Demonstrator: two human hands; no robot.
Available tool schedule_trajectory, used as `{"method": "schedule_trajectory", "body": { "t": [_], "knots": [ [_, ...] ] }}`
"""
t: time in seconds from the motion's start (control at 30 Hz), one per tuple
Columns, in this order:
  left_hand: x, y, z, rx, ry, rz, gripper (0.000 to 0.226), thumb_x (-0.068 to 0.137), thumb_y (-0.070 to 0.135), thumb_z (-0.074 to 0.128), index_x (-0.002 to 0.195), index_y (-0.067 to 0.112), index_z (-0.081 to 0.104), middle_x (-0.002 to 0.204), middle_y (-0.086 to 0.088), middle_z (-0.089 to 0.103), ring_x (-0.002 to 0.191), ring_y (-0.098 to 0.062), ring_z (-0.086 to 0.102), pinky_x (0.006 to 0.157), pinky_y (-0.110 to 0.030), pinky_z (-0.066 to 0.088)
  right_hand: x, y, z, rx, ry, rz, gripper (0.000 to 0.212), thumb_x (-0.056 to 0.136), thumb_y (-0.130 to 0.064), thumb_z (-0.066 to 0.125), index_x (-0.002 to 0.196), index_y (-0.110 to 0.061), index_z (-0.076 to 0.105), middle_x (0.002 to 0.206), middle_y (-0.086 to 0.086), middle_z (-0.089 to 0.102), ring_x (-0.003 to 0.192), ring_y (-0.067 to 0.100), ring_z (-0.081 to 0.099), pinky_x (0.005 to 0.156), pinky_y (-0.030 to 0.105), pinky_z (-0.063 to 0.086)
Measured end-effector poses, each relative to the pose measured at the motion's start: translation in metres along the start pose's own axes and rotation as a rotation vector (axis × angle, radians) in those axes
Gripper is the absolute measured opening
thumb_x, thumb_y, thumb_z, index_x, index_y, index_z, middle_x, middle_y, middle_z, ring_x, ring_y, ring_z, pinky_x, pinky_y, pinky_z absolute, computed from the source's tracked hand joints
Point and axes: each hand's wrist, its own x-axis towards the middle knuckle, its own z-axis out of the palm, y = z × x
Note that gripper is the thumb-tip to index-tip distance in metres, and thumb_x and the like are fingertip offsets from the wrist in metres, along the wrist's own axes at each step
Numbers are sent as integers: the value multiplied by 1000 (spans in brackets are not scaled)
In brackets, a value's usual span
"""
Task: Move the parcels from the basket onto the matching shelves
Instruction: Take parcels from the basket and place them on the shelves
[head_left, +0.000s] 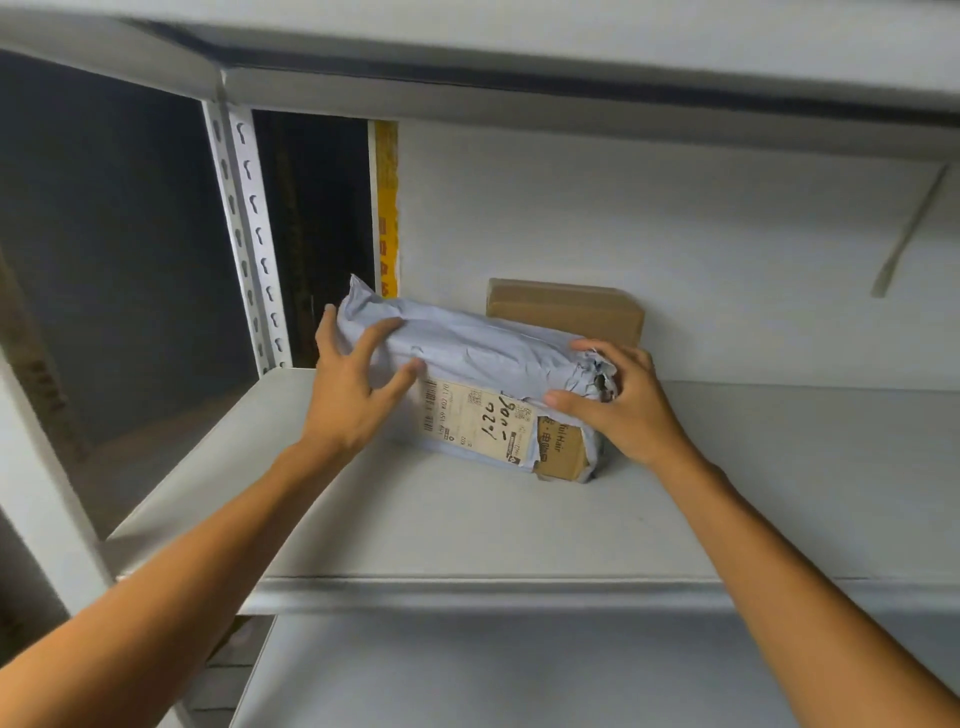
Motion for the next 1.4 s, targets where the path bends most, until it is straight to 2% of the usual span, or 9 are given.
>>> {"method": "schedule_trajectory", "body": {
  "t": [0.17, 0.27, 0.37, 0.47, 0.57, 0.8, 1.0, 1.17, 1.4],
  "knots": [
    [-13, 6, -9, -221, 30, -75, 93, 74, 40, 76, 146, 32, 18, 152, -2, 30, 130, -16, 38, 103, -42, 39, -21, 10, -3, 168, 104, 173, 93, 61, -45, 87, 140, -34, 38, 130, -16, 54, 115, 6, 55, 98, 30, 46],
    [-21, 13, -11, -318, 23, -220, 100, 70, 34, 81, 148, 20, 20, 144, -3, 44, 128, -20, 46, 100, -41, 44, -35, 14, -13, 200, 124, 245, 59, 64, -39, 87, 115, -30, 59, 110, -8, 69, 98, 12, 67, 86, 38, 56],
    [-35, 26, -8, -310, 42, -216, 74, 70, 32, 82, 131, 16, 45, 123, -1, 59, 109, -21, 58, 90, -42, 53, -53, 13, -25, 243, 80, 220, 38, 68, -35, 85, 100, -36, 65, 104, -9, 72, 87, 4, 70, 63, 22, 56],
    [-53, 50, 3, -456, 28, -247, 65, 72, 29, 81, 126, 19, 46, 118, -1, 59, 103, -23, 61, 84, -42, 56, -75, 17, -47, 251, 139, 253, 44, 73, -31, 82, 113, -29, 63, 111, -6, 70, 102, 14, 67, 83, 33, 56],
    [-72, 84, 22, -563, -31, -208, 59, 74, 29, 79, 123, 29, 46, 112, 4, 59, 98, -16, 63, 70, -26, 56, -101, 18, -85, 237, 209, 285, 49, 74, -35, 80, 119, -29, 60, 116, -6, 68, 107, 17, 64, 96, 44, 51],
    [-111, 185, 101, -803, -182, -134, 54, 74, 22, 79, 119, 35, 53, 113, 4, 67, 94, -8, 68, 68, -16, 53, -182, 22, -204, 217, 404, 314, 40, 79, -33, 77, 116, -32, 60, 113, -10, 68, 104, 12, 65, 96, 42, 52],
    [-134, 276, 187, -849, -446, -4, 63, 77, 10, 77, 130, 29, 49, 121, 2, 62, 106, -24, 61, 87, -39, 54, -257, 35, -309, 172, 671, 372, 50, 80, -32, 76, 122, -27, 50, 120, -5, 64, 107, 13, 62, 96, 42, 52],
    [-160, 353, 264, -974, -611, 47, 54, 78, 8, 75, 126, 23, 54, 118, 3, 65, 107, -21, 61, 80, -24, 53, -318, 49, -378, 76, 834, 438, 42, 85, -32, 72, 121, -30, 52, 116, -9, 64, 106, 8, 62, 99, 41, 50],
    [-209, 460, 366, -1063, -887, 137, 57, 81, 9, 73, 132, 20, 50, 122, 0, 62, 109, -22, 59, 81, -26, 52, -408, 50, -450, -47, 1118, 533, 54, 88, -30, 68, 136, -30, 42, 126, -2, 63, 110, 13, 64, 92, 43, 55]
  ]
}}
